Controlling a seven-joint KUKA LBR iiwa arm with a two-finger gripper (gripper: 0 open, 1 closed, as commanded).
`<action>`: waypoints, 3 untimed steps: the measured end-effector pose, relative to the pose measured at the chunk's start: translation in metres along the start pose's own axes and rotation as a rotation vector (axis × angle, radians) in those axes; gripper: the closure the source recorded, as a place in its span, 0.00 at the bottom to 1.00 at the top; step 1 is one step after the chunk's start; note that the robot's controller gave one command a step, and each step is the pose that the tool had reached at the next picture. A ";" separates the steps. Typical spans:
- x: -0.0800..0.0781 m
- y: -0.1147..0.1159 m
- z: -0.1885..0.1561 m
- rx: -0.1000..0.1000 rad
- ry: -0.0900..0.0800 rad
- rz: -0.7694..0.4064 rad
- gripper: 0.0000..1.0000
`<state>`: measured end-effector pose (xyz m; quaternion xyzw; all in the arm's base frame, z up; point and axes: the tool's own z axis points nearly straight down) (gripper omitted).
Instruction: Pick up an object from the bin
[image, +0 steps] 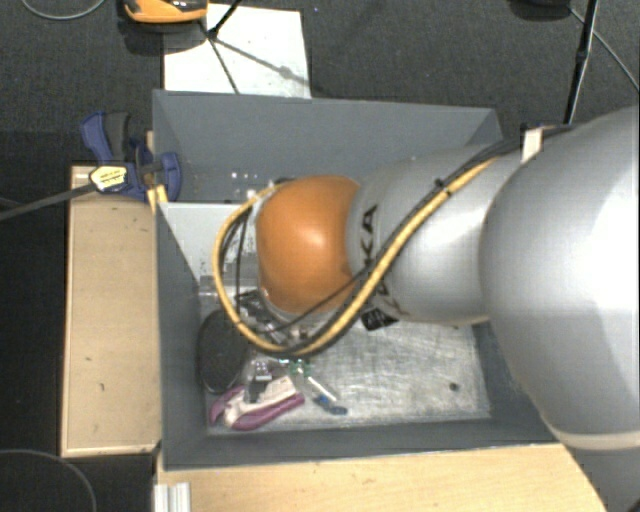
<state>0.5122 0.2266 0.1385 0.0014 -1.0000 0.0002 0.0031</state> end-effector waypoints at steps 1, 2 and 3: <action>-0.015 -0.009 0.034 -0.006 -0.030 -0.250 0.00; -0.026 -0.002 0.043 -0.004 -0.040 -0.448 0.00; -0.025 -0.002 0.043 -0.003 -0.034 -0.445 1.00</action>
Offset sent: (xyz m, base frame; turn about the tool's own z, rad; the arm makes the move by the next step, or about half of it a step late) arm 0.0077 -0.0104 -0.0407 -0.2533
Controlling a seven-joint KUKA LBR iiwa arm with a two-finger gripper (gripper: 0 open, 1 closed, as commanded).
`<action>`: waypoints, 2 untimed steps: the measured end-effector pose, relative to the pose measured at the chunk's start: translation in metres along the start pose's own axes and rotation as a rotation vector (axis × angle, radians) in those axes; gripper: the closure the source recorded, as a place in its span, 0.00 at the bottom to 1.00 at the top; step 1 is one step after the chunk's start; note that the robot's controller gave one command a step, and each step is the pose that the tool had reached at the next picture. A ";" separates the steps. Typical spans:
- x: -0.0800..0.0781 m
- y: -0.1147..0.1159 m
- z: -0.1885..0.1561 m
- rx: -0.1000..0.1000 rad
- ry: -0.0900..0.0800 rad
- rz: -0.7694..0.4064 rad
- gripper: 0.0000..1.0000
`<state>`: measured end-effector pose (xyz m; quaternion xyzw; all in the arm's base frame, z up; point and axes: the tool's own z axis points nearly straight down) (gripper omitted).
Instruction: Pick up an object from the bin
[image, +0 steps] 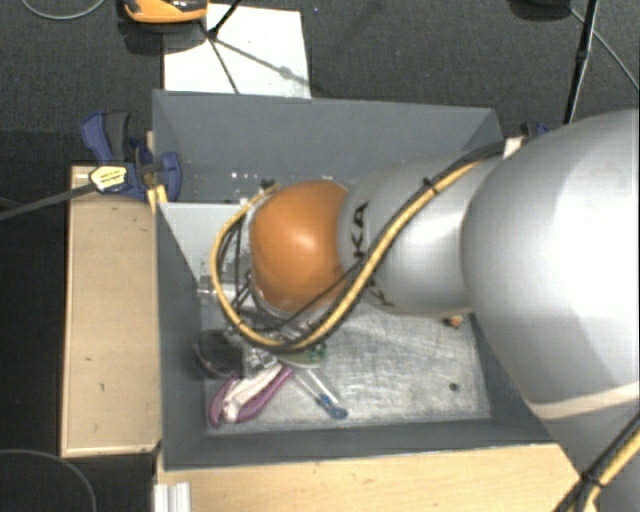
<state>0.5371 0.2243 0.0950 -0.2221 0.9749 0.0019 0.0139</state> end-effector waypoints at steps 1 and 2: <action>-0.001 -0.001 -0.101 -0.002 0.017 -0.042 1.00; 0.001 -0.001 -0.096 -0.004 0.025 -0.038 0.00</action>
Offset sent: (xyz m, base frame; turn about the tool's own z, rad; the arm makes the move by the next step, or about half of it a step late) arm -0.0040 -0.0023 0.0953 -0.0444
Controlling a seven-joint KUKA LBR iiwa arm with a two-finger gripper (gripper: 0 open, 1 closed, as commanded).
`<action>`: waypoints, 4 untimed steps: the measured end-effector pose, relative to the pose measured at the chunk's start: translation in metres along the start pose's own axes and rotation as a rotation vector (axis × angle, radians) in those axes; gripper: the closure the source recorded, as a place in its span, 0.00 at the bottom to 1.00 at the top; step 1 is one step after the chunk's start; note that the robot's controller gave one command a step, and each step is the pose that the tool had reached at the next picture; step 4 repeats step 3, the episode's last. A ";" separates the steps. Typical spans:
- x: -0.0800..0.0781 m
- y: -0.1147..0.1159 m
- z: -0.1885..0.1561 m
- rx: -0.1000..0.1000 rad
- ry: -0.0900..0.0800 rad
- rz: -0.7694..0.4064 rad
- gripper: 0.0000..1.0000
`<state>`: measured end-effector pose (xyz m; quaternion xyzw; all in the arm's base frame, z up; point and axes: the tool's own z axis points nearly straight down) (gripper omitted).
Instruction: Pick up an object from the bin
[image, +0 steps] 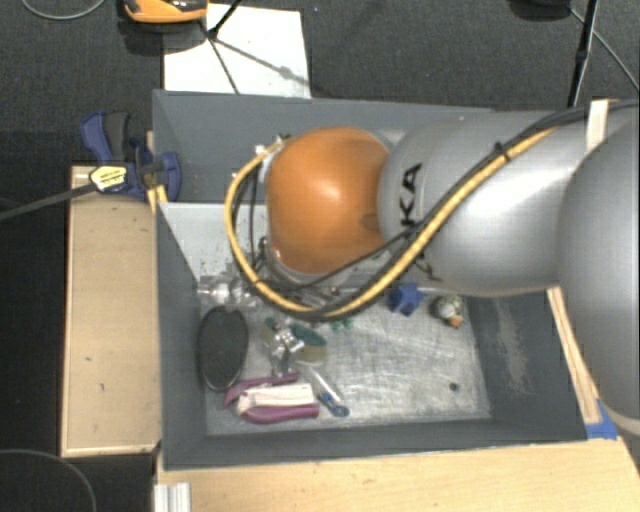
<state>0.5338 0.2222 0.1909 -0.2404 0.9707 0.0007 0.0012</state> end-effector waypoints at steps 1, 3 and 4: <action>0.060 -0.015 0.115 0.002 -0.004 -0.062 0.00; 0.055 -0.017 -0.014 0.002 -0.007 -0.138 1.00; 0.055 -0.017 -0.014 0.002 -0.007 -0.138 1.00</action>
Offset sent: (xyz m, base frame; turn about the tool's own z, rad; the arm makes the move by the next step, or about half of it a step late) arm -0.0467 -0.0396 -0.1139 -0.0662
